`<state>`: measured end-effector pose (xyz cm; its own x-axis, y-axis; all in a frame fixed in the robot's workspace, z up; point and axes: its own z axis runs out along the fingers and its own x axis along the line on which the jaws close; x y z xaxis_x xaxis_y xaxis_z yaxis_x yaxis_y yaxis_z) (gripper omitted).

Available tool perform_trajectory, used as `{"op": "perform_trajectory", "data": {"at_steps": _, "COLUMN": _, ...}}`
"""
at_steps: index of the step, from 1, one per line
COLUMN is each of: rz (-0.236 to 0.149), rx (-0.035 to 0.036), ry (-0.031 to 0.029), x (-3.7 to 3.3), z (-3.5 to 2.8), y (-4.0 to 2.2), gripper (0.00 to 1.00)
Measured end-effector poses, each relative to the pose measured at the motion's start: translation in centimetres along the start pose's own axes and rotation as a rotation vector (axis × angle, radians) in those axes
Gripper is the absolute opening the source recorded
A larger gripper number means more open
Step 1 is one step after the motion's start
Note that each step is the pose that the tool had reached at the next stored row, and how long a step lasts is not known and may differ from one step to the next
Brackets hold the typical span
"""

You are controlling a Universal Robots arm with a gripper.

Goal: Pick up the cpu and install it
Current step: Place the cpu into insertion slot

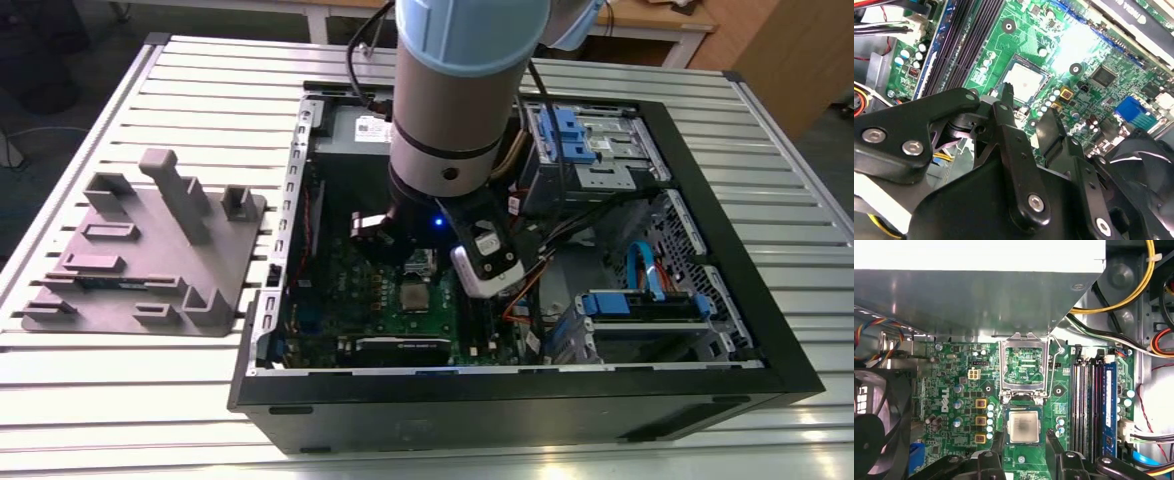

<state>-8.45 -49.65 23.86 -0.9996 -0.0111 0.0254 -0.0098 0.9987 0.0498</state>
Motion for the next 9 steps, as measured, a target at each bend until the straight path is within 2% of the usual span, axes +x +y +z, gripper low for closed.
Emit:
{"op": "perform_trajectory", "data": {"at_steps": 4, "rz": 0.023, "rx": -0.0007, "ry": -0.0012, "x": -0.01, "z": 0.26, "y": -0.02, "gripper": 0.45}}
{"op": "perform_trajectory", "data": {"at_steps": 9, "rz": 0.029, "rx": -0.0006, "ry": -0.0018, "x": -0.03, "z": 1.11, "y": -0.06, "gripper": 0.45}}
